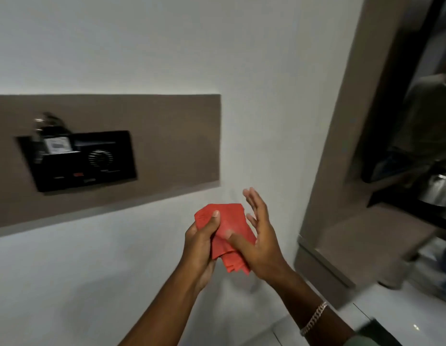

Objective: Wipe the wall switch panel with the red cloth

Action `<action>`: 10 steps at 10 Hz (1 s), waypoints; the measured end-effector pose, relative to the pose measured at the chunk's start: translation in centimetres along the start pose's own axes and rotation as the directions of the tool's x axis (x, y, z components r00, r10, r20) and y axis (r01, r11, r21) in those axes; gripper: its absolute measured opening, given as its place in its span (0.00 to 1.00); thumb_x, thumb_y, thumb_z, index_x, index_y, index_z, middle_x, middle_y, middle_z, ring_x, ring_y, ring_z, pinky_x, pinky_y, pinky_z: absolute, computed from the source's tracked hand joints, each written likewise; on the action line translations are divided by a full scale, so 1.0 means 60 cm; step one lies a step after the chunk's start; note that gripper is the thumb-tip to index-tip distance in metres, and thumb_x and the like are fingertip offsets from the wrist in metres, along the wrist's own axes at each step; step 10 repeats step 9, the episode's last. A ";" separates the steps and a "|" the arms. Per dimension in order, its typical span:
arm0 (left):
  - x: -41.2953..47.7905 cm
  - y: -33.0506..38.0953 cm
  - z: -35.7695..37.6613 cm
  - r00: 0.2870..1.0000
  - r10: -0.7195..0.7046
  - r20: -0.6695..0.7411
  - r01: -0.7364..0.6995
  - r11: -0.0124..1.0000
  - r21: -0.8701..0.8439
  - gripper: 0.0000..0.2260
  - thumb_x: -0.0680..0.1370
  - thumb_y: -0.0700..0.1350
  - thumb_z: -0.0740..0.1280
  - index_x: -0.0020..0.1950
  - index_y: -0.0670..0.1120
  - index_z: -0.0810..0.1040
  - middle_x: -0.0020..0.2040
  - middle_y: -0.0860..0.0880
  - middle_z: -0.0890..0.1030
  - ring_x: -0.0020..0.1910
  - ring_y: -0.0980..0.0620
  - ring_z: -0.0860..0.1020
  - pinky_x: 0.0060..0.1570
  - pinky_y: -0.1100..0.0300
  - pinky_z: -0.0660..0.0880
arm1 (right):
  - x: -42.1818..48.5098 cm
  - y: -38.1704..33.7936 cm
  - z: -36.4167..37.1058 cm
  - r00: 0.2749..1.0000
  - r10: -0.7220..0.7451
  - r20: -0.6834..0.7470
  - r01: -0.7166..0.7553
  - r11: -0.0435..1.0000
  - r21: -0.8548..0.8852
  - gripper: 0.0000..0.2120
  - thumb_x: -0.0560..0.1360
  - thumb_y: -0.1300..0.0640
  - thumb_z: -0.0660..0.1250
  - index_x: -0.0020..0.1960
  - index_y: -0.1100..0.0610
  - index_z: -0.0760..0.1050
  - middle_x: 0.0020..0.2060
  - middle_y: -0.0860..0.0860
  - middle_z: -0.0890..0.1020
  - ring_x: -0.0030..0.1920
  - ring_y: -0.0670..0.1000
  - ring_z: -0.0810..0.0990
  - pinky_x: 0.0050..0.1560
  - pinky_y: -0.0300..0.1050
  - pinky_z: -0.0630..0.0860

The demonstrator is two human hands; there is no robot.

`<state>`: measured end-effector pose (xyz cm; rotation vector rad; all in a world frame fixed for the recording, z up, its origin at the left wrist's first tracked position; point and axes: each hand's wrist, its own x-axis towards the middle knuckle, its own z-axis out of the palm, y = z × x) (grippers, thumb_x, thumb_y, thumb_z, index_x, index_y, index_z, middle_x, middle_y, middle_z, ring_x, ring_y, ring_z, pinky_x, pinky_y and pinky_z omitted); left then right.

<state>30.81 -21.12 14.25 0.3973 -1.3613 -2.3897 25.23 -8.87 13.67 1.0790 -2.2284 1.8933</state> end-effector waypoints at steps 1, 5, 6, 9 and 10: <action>0.034 -0.078 0.062 0.992 -0.122 0.008 0.123 0.991 -0.045 0.22 0.75 0.50 0.68 0.65 0.39 0.75 0.59 0.36 0.82 0.58 0.38 0.81 0.61 0.40 0.76 | -0.005 0.075 -0.094 0.960 0.249 -0.127 -0.237 0.966 0.100 0.36 0.69 0.44 0.73 0.73 0.45 0.62 0.63 0.43 0.79 0.63 0.40 0.77 0.67 0.43 0.74; 0.223 -0.497 0.332 0.894 -0.434 -0.114 0.447 0.879 0.167 0.07 0.71 0.41 0.75 0.47 0.45 0.80 0.49 0.39 0.83 0.48 0.39 0.82 0.49 0.38 0.81 | 0.006 0.455 -0.473 0.661 0.613 -0.432 -0.667 0.744 0.036 0.24 0.72 0.59 0.75 0.64 0.54 0.69 0.50 0.57 0.83 0.48 0.55 0.83 0.52 0.53 0.82; 0.258 -0.559 0.346 0.885 -0.435 -0.164 0.464 0.855 0.234 0.06 0.69 0.38 0.75 0.42 0.45 0.81 0.46 0.38 0.84 0.46 0.38 0.83 0.46 0.40 0.82 | 0.023 0.520 -0.511 0.649 0.619 -0.443 -0.691 0.723 -0.001 0.22 0.71 0.58 0.75 0.61 0.54 0.70 0.50 0.56 0.83 0.49 0.56 0.82 0.49 0.50 0.81; 0.329 -0.638 0.350 0.897 -0.436 -0.080 0.432 0.820 0.375 0.26 0.71 0.37 0.73 0.69 0.44 0.73 0.61 0.41 0.81 0.55 0.44 0.81 0.59 0.48 0.79 | 0.056 0.638 -0.539 0.674 0.539 -0.505 -0.697 0.691 -0.192 0.20 0.74 0.60 0.73 0.64 0.58 0.73 0.55 0.58 0.83 0.51 0.53 0.79 0.54 0.46 0.75; 0.329 -0.638 0.350 0.897 -0.436 -0.080 0.432 0.820 0.375 0.26 0.71 0.37 0.73 0.69 0.44 0.73 0.61 0.41 0.81 0.55 0.44 0.81 0.59 0.48 0.79 | 0.056 0.638 -0.539 0.674 0.539 -0.505 -0.697 0.691 -0.192 0.20 0.74 0.60 0.73 0.64 0.58 0.73 0.55 0.58 0.83 0.51 0.53 0.79 0.54 0.46 0.75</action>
